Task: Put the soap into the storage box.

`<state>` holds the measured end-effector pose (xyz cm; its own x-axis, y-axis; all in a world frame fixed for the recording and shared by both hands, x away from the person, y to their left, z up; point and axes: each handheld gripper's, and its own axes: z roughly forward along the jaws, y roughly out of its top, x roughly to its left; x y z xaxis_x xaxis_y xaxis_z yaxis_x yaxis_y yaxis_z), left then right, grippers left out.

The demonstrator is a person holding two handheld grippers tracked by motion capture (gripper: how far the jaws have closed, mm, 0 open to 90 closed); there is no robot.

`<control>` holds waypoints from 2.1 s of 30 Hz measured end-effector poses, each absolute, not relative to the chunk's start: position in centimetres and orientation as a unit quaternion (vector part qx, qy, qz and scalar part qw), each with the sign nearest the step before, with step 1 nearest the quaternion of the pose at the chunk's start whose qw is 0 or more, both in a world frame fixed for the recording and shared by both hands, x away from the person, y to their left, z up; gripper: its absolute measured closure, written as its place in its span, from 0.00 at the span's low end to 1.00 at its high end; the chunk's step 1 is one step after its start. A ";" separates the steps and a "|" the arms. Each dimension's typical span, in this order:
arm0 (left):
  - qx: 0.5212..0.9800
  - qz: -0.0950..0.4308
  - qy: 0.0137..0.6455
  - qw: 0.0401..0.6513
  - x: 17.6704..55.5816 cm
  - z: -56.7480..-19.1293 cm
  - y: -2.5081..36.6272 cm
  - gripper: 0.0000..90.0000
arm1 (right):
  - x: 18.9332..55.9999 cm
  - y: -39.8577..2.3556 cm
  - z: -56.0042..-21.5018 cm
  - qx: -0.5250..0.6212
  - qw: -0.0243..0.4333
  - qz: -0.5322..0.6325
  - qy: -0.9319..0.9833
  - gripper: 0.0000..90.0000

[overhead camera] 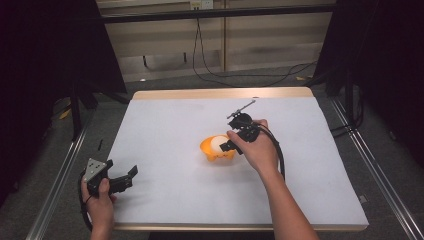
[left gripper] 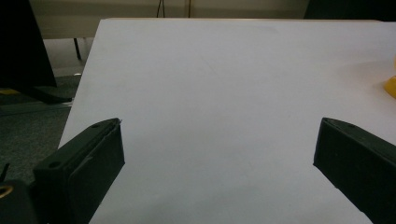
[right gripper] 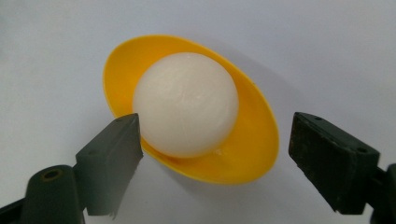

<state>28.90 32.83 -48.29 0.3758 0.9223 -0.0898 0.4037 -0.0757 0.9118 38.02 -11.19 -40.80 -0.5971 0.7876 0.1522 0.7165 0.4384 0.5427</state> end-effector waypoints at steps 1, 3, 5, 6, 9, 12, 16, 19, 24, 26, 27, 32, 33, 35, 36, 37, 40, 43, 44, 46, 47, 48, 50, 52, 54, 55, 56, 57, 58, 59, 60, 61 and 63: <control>0.680 0.274 0.487 0.474 28.9 -48.3 32.8 0.02 | 37.9 -11.5 -40.8 0.445 0.063 0.289 0.845 0.16; 0.680 0.274 0.487 0.474 28.9 -48.3 32.8 0.02 | 37.4 -12.1 -40.7 0.450 0.067 0.296 0.840 0.13; 0.681 0.274 0.487 0.474 28.9 -48.3 32.8 0.02 | 37.3 -12.3 -40.7 0.452 0.069 0.297 0.838 0.11; 0.680 0.274 0.487 0.474 28.9 -48.3 32.8 0.02 | 37.0 -12.7 -40.7 0.455 0.071 0.300 0.835 0.08; 0.681 0.275 0.487 0.474 28.9 -48.3 32.8 0.02 | 36.8 -13.1 -40.7 0.457 0.076 0.303 0.833 0.05; 0.681 0.275 0.487 0.474 28.9 -48.3 32.8 0.02 | 36.4 -14.0 -40.7 0.463 0.078 0.309 0.827 0.00; 0.681 0.275 0.487 0.473 28.9 -48.3 32.8 0.02 | 35.9 -14.7 -41.0 0.458 0.083 0.317 0.826 0.00; 0.681 0.275 0.487 0.473 28.9 -48.3 32.8 0.02 | 35.7 -15.1 -41.1 0.461 0.090 0.313 0.826 0.00; 0.681 0.275 0.487 0.473 28.9 -48.3 32.8 0.02 | 35.3 -15.8 -41.2 0.470 0.088 0.315 0.820 0.00; 0.681 0.275 0.486 0.473 28.9 -48.3 32.8 0.02 | 35.2 -16.1 -41.3 0.471 0.090 0.313 0.820 0.00; 0.681 0.275 0.486 0.473 28.9 -48.3 32.8 0.02 | 35.1 -16.3 -41.4 0.472 0.092 0.313 0.819 0.00; 0.682 0.276 0.486 0.472 28.9 -48.3 32.8 0.02 | 34.6 -17.5 -41.9 0.482 0.094 0.310 0.814 0.00; 0.683 0.276 0.486 0.471 28.9 -48.3 32.8 0.02 | 34.4 -17.9 -42.0 0.485 0.098 0.307 0.813 0.00; 0.683 0.276 0.485 0.471 28.9 -48.3 32.8 0.02 | 34.2 -18.3 -42.2 0.490 0.098 0.306 0.810 0.00; 0.682 0.276 0.485 0.472 28.9 -48.3 32.8 0.02 | 34.1 -18.5 -42.3 0.490 0.097 0.307 0.810 0.00; 0.682 0.276 0.485 0.472 28.9 -48.3 32.8 0.02 | 34.1 -18.5 -42.3 0.490 0.097 0.307 0.810 0.00; 0.682 0.276 0.485 0.472 28.9 -48.3 32.8 0.02 | 33.7 -19.3 -42.6 0.499 0.099 0.308 0.804 0.00; 0.683 0.277 0.485 0.472 28.9 -48.3 32.7 0.02 | 33.3 -20.4 -42.8 0.504 0.103 0.308 0.800 0.00; 0.683 0.277 0.485 0.472 28.9 -48.3 32.7 0.02 | 33.3 -20.4 -42.8 0.504 0.103 0.308 0.800 0.00; 0.683 0.277 0.484 0.472 28.9 -48.3 32.7 0.02 | 32.9 -21.2 -42.9 0.507 0.108 0.309 0.797 0.00; 0.683 0.277 0.484 0.472 28.9 -48.3 32.7 0.02 | 32.7 -21.4 -42.9 0.511 0.107 0.312 0.794 0.00; 0.683 0.276 0.484 0.472 28.8 -48.3 32.7 0.02 | 32.6 -21.7 -42.9 0.510 0.110 0.310 0.795 0.00; 0.683 0.276 0.484 0.472 28.8 -48.3 32.7 0.02 | 32.4 -22.1 -43.0 0.513 0.113 0.310 0.792 0.00; 0.683 0.276 0.484 0.472 28.8 -48.3 32.7 0.02 | 32.1 -22.6 -43.1 0.520 0.114 0.312 0.787 0.00; 0.683 0.277 0.484 0.472 28.8 -48.3 32.7 0.02 | 31.8 -23.2 -43.3 0.523 0.118 0.314 0.783 0.00; 0.683 0.277 0.484 0.472 28.8 -48.3 32.7 0.02 | 31.5 -23.8 -43.4 0.527 0.118 0.315 0.780 0.00; 0.683 0.277 0.484 0.472 28.8 -48.3 32.7 0.02 | 31.5 -23.8 -43.4 0.527 0.118 0.315 0.780 0.00; 0.683 0.277 0.483 0.472 28.8 -48.3 32.7 0.02 | 31.2 -24.3 -43.6 0.531 0.122 0.316 0.777 0.00; 0.684 0.277 0.483 0.472 28.8 -48.3 32.7 0.02 | 31.0 -24.6 -43.7 0.530 0.124 0.317 0.777 0.00; 0.683 0.277 0.484 0.472 28.9 -48.3 32.7 0.02 | 30.9 -24.9 -43.7 0.530 0.127 0.318 0.776 0.00; 0.683 0.277 0.484 0.472 28.8 -48.3 32.7 0.02 | 30.7 -25.2 -43.8 0.531 0.128 0.318 0.775 0.00; 0.683 0.277 0.484 0.472 28.8 -48.3 32.7 0.02 | 30.6 -25.4 -43.8 0.533 0.128 0.321 0.773 0.00; 0.683 0.279 0.484 0.471 28.8 -48.3 32.7 0.02 | 30.3 -25.9 -44.0 0.534 0.130 0.323 0.770 0.00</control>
